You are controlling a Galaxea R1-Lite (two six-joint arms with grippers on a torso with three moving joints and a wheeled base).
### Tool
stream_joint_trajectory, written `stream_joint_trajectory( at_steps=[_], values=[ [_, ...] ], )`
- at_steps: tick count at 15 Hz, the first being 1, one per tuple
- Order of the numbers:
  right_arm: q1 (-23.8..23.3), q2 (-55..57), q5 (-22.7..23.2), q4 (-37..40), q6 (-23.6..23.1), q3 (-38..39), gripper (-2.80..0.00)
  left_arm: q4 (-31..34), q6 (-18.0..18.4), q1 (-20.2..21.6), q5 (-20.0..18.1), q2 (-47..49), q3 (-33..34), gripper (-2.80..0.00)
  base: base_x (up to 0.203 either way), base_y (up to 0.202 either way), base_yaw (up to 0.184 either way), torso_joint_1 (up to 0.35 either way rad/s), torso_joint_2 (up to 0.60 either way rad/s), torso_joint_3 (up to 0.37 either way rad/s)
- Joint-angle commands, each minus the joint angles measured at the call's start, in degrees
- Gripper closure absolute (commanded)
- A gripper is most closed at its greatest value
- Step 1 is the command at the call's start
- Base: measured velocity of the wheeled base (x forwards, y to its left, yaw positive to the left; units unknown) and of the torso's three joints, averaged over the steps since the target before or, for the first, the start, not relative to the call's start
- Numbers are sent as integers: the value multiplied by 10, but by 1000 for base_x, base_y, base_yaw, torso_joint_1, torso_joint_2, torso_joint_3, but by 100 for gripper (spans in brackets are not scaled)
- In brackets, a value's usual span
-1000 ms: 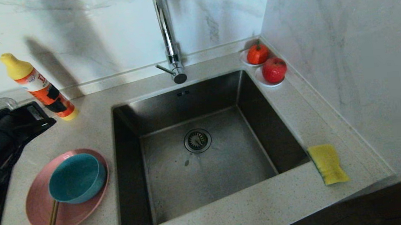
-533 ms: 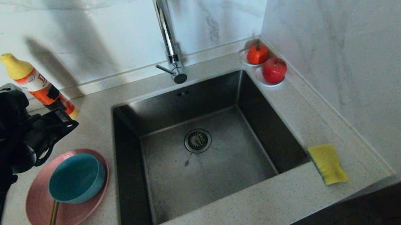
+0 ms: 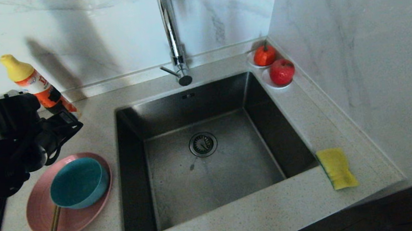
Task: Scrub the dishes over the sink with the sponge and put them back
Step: Grab the dish soap
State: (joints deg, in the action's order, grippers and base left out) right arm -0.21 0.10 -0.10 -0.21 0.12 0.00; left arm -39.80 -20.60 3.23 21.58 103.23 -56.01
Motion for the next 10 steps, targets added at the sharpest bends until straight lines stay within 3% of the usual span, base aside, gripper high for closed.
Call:
stream_joint_trajectory(
  at_steps=[1, 10],
  values=[
    [0, 1, 0, 0, 1, 0, 0, -4, -1, 8, 3, 19, -12, -280, 0, 0, 0, 0, 0, 0],
    [0, 1, 0, 0, 0, 0, 0, -8, -1, 20, 13, 77, -87, -280, 0, 0, 0, 0, 0, 0]
  ],
)
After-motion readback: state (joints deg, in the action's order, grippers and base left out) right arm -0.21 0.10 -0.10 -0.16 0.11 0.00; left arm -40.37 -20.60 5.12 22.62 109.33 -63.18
